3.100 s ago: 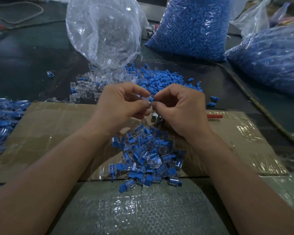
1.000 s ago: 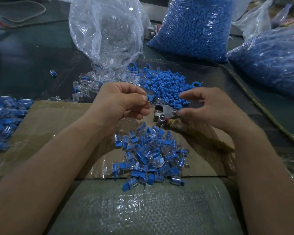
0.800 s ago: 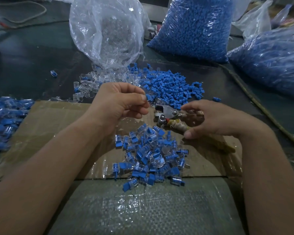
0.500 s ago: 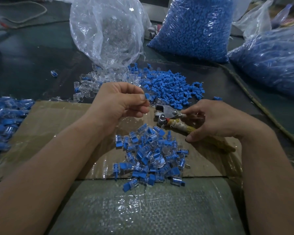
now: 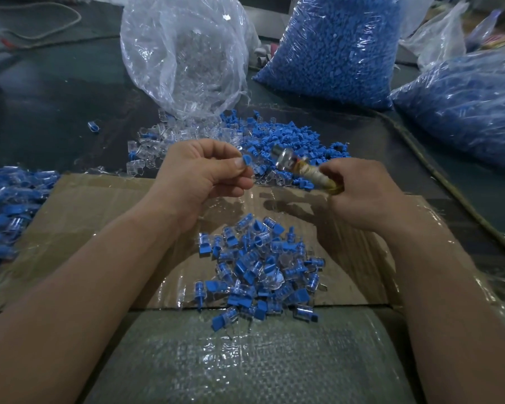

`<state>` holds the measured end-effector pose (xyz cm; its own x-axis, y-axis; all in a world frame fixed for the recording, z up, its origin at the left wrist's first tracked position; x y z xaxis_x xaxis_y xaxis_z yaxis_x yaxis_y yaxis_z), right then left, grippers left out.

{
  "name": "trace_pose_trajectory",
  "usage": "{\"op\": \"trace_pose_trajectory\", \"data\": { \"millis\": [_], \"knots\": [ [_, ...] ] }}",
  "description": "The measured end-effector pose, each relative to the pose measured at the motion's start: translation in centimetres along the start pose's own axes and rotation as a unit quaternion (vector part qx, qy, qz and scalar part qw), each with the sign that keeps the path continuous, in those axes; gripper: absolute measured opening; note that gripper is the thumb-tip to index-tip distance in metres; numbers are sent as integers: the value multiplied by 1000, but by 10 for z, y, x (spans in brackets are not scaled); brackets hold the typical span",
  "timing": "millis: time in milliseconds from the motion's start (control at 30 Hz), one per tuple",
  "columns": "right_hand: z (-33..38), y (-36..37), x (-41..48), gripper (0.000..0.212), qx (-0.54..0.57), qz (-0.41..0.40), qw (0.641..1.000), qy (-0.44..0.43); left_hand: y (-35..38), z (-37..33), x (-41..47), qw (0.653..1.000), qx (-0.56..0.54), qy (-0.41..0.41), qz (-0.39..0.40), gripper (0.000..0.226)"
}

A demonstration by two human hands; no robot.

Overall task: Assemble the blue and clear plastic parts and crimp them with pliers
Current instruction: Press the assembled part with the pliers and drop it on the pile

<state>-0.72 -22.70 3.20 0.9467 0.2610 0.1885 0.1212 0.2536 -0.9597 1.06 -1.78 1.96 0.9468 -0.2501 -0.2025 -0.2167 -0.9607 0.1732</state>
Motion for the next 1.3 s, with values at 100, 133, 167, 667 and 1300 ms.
{"op": "trace_pose_trajectory", "data": {
  "millis": [100, 133, 167, 667, 1300],
  "knots": [
    [4, -5, -1, 23, 43, -101, 994, -17, 1, 0, -1, 1000, -21, 5, -5, 10],
    [7, -5, -1, 25, 63, -119, 991, -16, 1, 0, -1, 1000, -25, 6, -4, 10],
    [9, -4, -1, 23, 79, -125, 989, -14, 2, 0, -1, 1000, -27, 10, -3, 10],
    [32, 11, -2, 10, 74, -27, 995, -65, 4, 2, 0, 995, -27, 78, -49, 16],
    [37, 18, 5, 19, 77, -12, 995, -68, 6, 3, -4, 988, 38, 115, -99, 15]
  ]
}}
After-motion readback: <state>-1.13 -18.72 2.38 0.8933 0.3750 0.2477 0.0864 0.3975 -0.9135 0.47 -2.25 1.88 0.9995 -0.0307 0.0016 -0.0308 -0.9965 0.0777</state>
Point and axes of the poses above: each hand's wrist, its own x-axis towards the middle knuckle, its own y-axis out of the palm, z = x × y, the point moved 2 cm from there along x, towards the middle knuckle, and after that the axes turned 11 degrees about -y, right-handed, at the moved point
